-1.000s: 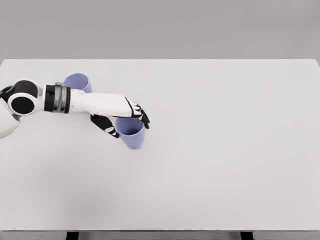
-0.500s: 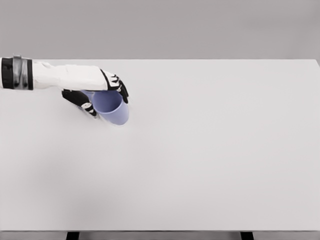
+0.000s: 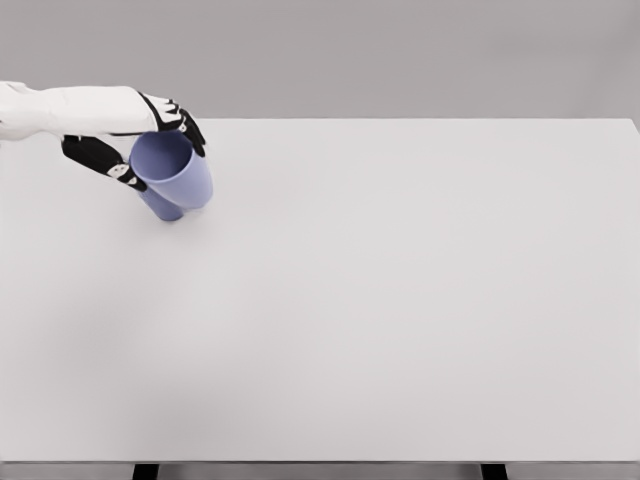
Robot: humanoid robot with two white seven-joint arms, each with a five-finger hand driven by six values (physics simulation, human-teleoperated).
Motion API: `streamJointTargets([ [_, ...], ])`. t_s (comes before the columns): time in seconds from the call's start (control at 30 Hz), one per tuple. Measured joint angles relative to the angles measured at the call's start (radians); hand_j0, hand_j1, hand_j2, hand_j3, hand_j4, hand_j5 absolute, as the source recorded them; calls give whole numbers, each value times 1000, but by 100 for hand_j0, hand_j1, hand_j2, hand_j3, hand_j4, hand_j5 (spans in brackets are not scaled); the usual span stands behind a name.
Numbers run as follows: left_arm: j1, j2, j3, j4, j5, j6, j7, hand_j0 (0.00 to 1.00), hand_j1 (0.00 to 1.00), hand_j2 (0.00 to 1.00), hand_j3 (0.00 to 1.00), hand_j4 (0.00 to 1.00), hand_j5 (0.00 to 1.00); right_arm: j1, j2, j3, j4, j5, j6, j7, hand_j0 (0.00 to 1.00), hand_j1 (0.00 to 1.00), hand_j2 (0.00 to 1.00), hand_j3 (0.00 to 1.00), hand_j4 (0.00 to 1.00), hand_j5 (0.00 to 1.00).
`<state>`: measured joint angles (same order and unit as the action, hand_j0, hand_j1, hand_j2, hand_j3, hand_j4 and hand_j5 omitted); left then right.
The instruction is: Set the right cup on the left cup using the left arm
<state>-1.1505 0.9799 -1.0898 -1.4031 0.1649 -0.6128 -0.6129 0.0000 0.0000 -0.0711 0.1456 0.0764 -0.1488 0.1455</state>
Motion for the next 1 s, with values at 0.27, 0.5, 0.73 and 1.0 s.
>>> streamJointTargets([
  [0.27,-46,-2,-9,85,34,0,0,49,49,49,49,49,49,0,0,0,0,0,0,0,100,100,100,100,100,100],
  [0.5,-77,-21,-14,182,45,0,0,49,49,49,49,49,49,0,0,0,0,0,0,0,100,100,100,100,100,100],
  [0.73,-77,-59,-20,293,37,0,0,50,50,50,50,50,50,2,0,0,0,0,0,0,100,100,100,100,100,100],
  [1.0,-72,-63,-39,323,34,0,0,51,51,51,51,51,51,0,0,0,0,0,0,0,100,100,100,100,100,100],
])
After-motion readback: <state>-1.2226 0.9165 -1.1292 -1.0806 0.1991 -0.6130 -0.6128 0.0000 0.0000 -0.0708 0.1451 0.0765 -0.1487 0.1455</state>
